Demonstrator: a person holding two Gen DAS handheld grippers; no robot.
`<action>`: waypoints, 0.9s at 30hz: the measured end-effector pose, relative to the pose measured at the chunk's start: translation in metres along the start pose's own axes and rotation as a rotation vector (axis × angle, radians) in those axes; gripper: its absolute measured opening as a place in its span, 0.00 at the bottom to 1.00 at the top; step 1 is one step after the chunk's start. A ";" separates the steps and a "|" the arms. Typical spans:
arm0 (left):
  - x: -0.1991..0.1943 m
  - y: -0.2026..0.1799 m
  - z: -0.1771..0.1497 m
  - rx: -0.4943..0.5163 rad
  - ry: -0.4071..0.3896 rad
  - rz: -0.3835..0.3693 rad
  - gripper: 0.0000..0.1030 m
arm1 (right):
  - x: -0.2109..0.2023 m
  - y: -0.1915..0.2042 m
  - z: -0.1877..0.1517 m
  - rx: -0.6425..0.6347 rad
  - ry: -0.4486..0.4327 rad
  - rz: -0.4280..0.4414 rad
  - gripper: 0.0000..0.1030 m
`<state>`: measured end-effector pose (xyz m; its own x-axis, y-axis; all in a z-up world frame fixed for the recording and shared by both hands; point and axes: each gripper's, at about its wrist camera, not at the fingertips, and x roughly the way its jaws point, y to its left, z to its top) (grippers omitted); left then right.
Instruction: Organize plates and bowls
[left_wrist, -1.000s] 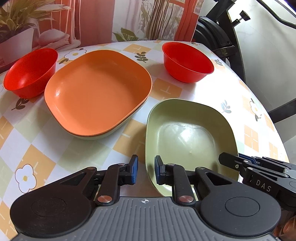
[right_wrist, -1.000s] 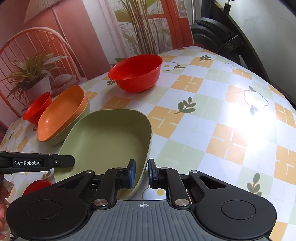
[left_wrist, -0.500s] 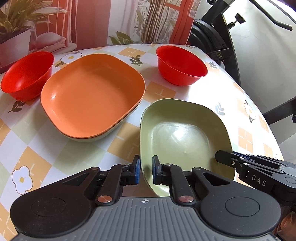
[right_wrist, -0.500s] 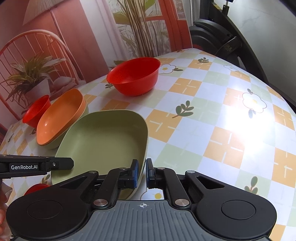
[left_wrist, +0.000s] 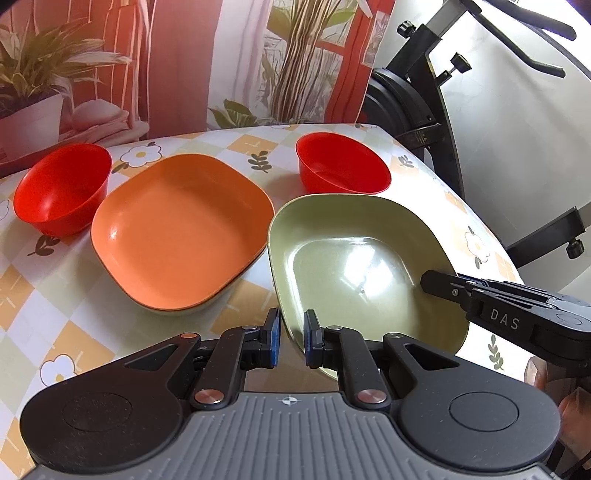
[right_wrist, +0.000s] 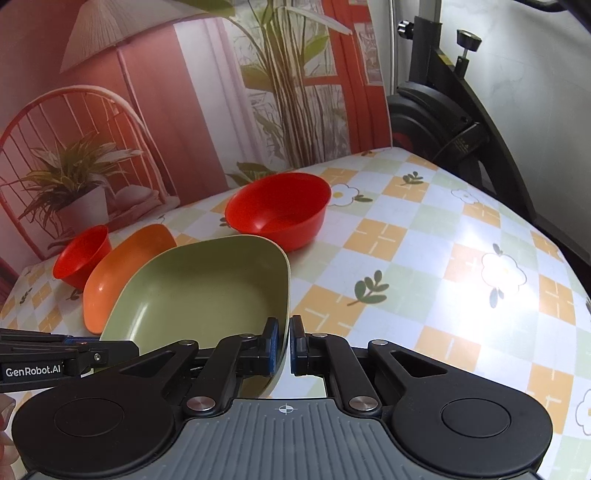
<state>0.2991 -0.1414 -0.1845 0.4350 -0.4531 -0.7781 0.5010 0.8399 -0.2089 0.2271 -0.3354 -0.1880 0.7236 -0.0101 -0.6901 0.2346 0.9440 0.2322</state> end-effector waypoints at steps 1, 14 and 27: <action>-0.002 0.001 0.001 -0.004 -0.006 0.002 0.13 | 0.000 0.002 0.003 -0.007 -0.005 0.004 0.06; -0.022 0.016 0.011 -0.058 -0.071 0.034 0.14 | 0.004 0.032 0.034 -0.081 -0.036 0.053 0.06; -0.044 0.040 0.021 -0.146 -0.138 0.074 0.15 | 0.016 0.071 0.067 -0.183 -0.070 0.116 0.05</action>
<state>0.3157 -0.0939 -0.1458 0.5700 -0.4167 -0.7081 0.3543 0.9023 -0.2457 0.2989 -0.2911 -0.1362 0.7836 0.0850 -0.6154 0.0300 0.9843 0.1742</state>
